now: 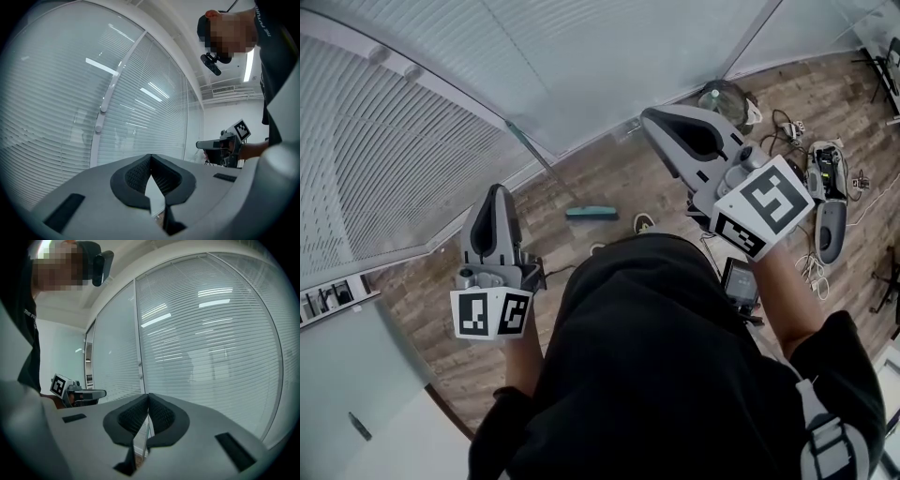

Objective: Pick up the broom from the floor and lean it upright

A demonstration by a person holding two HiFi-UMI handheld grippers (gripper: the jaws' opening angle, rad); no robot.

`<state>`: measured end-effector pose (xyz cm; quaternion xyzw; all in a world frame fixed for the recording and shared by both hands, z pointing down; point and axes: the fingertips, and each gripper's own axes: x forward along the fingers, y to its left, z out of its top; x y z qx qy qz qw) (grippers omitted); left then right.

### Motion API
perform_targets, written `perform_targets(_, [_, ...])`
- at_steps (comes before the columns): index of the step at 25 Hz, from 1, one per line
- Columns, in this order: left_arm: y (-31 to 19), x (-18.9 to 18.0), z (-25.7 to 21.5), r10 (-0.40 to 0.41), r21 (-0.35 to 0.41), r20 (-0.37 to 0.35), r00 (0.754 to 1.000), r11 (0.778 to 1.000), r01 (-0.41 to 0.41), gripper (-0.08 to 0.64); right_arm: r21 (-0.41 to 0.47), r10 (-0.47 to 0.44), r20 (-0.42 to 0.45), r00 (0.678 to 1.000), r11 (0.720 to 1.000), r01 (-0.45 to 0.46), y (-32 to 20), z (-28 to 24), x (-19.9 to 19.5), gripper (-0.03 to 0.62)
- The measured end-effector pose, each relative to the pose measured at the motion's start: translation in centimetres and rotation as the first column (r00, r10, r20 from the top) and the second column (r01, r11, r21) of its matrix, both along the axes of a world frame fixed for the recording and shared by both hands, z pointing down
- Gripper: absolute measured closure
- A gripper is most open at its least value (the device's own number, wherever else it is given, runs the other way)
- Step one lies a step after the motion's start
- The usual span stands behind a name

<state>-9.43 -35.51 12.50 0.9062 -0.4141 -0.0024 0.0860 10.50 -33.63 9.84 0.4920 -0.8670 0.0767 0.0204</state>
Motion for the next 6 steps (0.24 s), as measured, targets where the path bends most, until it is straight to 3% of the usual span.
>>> perform_targets(6, [0.17,0.17,-0.22,0.006,0.004,-0.003,1.0,1.0,-0.006,0.538,0.0,0.001,-0.01,1.0,1.0,-0.001,0.04,-0.05,0.27,0.574])
